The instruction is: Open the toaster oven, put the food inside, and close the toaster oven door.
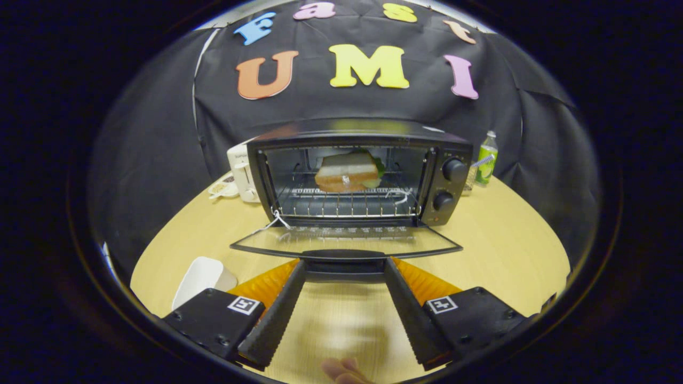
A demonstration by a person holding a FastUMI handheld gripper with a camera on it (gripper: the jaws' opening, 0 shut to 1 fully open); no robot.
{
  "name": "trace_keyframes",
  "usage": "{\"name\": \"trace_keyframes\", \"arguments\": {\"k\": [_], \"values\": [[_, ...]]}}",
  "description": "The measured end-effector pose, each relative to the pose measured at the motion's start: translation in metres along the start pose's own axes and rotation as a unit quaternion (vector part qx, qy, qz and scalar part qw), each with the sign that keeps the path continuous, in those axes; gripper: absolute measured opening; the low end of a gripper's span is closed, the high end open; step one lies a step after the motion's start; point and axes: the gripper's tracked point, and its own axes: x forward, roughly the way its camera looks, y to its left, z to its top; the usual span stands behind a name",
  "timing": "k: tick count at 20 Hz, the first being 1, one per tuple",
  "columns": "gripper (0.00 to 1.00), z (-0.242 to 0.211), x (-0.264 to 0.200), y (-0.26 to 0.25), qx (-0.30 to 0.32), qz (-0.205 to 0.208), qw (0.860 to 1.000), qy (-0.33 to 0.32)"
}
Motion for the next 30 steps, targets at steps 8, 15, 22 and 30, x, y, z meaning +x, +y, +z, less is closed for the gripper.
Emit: {"name": "trace_keyframes", "arguments": {"k": [8,15,22,30], "values": [[0.99,0.012,0.003,0.001,-0.003,-0.019,0.999,-0.044],[0.99,0.033,0.004,0.001,-0.003,-0.023,0.992,-0.123],[0.99,0.057,0.007,0.002,-0.003,-0.007,0.984,-0.178],[0.99,0.092,0.018,0.001,0.024,0.015,0.98,-0.198]]}}
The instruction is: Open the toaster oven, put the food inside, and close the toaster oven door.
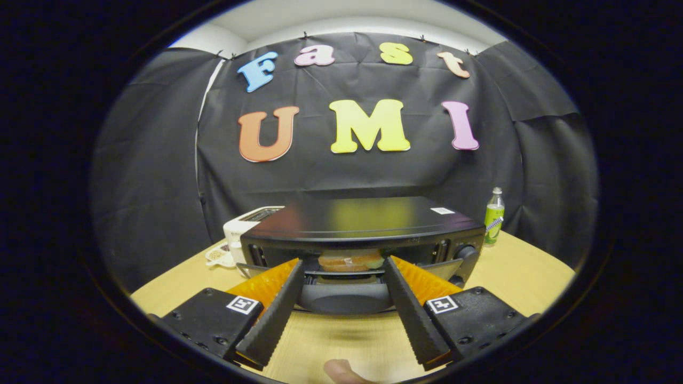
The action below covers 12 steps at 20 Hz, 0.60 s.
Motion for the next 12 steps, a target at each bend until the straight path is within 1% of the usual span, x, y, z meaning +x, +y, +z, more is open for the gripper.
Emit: {"name": "trace_keyframes", "arguments": {"k": [2,4,7,9,12], "values": [[0.99,0.006,-0.007,0.001,0.022,0.011,1.0,0.002],[0.99,0.012,-0.015,0.001,0.029,0.018,0.999,0.004],[0.99,0.021,-0.035,-0.005,0.015,0.006,1.0,0.003],[0.99,0.027,-0.056,-0.001,0.013,0.009,1.0,0.012],[1.0,0.041,-0.092,-0.002,-0.005,0.005,1.0,0.019]]}}
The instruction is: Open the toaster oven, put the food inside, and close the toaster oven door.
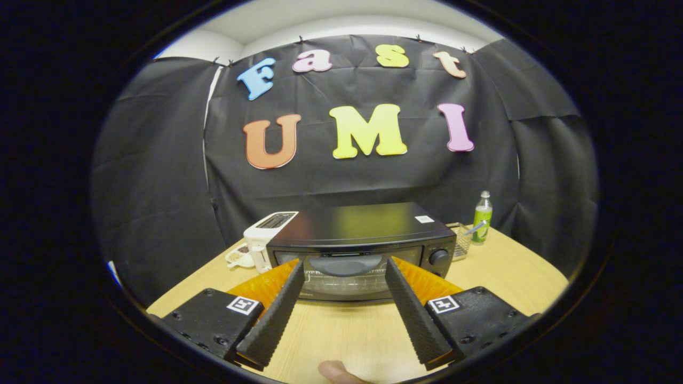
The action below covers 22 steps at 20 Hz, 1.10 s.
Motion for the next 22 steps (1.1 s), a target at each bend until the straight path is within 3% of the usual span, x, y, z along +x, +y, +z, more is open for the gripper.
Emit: {"name": "trace_keyframes", "arguments": {"k": [4,5,11,16,22], "values": [[1.0,0.024,-0.049,-0.001,-0.013,-0.005,1.0,-0.015],[1.0,0.072,-0.048,0.01,-0.012,-0.007,1.0,-0.022],[0.99,0.112,-0.105,0.003,-0.029,-0.01,0.997,-0.075],[1.0,0.121,-0.131,-0.004,-0.033,-0.031,0.994,-0.099],[0.99,0.116,-0.134,-0.004,-0.023,-0.021,0.995,-0.094]]}}
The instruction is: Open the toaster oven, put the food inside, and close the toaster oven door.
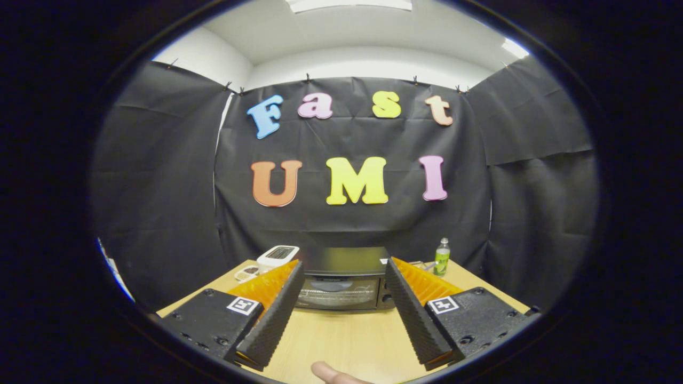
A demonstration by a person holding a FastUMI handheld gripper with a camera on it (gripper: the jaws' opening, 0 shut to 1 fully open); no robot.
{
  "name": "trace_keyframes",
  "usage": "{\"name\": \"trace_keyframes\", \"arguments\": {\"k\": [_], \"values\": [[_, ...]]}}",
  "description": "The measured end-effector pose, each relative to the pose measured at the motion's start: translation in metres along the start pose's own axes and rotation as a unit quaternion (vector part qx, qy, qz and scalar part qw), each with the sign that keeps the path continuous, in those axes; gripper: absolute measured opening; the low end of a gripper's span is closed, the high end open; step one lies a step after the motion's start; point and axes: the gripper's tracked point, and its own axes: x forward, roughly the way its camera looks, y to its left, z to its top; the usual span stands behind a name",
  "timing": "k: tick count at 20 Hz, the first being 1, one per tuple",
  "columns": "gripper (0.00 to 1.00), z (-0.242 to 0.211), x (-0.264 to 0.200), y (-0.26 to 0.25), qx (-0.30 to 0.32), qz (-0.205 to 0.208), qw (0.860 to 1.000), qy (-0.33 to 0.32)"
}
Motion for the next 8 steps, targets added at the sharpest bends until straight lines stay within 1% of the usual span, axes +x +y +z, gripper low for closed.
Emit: {"name": "trace_keyframes", "arguments": {"k": [4,8], "values": [[1.0,-0.002,0.002,-0.006,0.007,-0.006,1.0,0.003],[0.99,-0.002,0.003,-0.012,0.035,-0.009,0.999,0.005]]}}
